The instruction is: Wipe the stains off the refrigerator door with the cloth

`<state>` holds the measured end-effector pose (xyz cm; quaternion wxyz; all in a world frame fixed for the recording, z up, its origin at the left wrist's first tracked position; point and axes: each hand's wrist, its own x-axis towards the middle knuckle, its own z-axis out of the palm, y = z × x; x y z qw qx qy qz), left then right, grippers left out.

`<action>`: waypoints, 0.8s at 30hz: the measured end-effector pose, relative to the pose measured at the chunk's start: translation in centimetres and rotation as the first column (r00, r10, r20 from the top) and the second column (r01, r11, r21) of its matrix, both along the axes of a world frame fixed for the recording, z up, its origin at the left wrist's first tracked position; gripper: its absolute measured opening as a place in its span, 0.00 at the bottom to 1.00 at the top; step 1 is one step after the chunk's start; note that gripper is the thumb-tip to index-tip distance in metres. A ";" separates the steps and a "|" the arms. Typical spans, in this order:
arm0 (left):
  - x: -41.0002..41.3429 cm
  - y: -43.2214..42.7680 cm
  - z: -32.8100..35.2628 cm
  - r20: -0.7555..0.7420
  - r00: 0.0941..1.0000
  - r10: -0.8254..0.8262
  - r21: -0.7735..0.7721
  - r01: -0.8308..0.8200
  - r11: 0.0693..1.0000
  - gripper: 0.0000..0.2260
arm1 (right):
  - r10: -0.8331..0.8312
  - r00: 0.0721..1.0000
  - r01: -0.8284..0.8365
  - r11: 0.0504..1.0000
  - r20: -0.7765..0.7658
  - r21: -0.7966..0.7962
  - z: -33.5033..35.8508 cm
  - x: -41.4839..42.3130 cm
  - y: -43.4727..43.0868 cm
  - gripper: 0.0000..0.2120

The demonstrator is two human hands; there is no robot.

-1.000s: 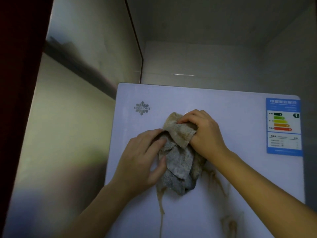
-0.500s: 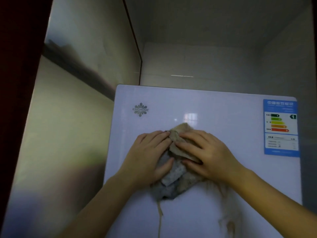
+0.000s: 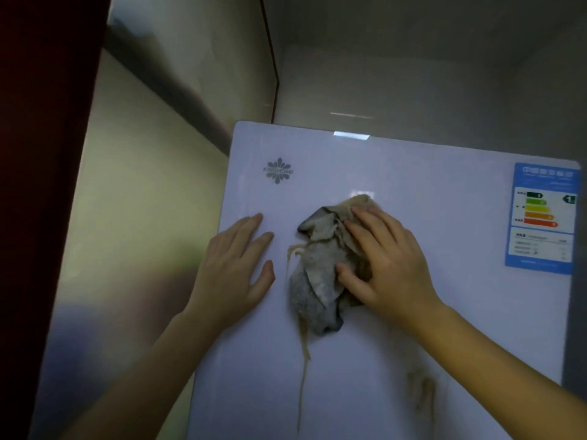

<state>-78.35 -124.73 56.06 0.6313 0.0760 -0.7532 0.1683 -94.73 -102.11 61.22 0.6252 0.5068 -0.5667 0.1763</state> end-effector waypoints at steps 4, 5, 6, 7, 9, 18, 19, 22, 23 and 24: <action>-0.1 -0.8 -1.9 -0.077 0.997 0.010 0.003 -0.010 1.000 0.21 | -0.096 0.995 0.095 0.995 0.040 0.038 -0.6 0.1 -0.6 0.36; -0.2 -1.1 -2.5 -0.092 0.996 0.016 0.003 -0.015 1.000 0.21 | -0.091 0.995 0.090 0.996 0.037 0.024 -0.7 0.0 -0.9 0.34; -0.2 -1.2 -3.0 -0.093 0.995 0.024 0.004 -0.023 1.000 0.21 | -0.079 0.996 0.079 0.997 0.031 0.004 -0.7 0.0 -1.1 0.33; -0.3 -1.4 -3.4 -0.086 0.996 0.031 0.004 -0.031 1.000 0.22 | -0.063 0.998 0.064 0.998 0.021 -0.014 -0.6 -0.1 -1.2 0.31; -0.5 -1.6 -3.7 -0.073 0.997 0.037 0.007 -0.037 0.999 0.22 | -0.024 1.000 0.024 0.999 -0.007 -0.025 -0.1 -0.5 -1.2 0.30; -0.7 -1.8 -4.2 -0.065 0.998 0.018 0.023 -0.017 1.000 0.25 | 0.044 0.995 -0.048 0.998 0.085 0.042 0.3 0.0 0.1 0.32; -0.8 -1.7 -4.2 -0.070 0.997 0.020 0.025 -0.018 1.000 0.25 | 0.045 0.991 -0.048 0.998 0.122 0.027 0.1 0.5 -0.2 0.33; -0.8 -1.6 -4.1 -0.078 0.997 0.025 0.027 -0.023 0.999 0.25 | 0.020 0.984 -0.016 1.000 0.176 -0.023 -0.5 1.5 -1.3 0.38; -0.8 -1.5 -4.1 -0.076 0.997 0.028 0.033 -0.026 0.999 0.25 | 0.005 0.984 0.000 1.000 0.177 -0.030 -0.6 1.5 -1.6 0.37; -0.8 -1.5 -4.1 -0.074 0.997 0.029 0.041 -0.026 0.999 0.25 | -0.005 0.986 0.011 0.999 0.164 -0.036 -0.8 1.3 -1.8 0.36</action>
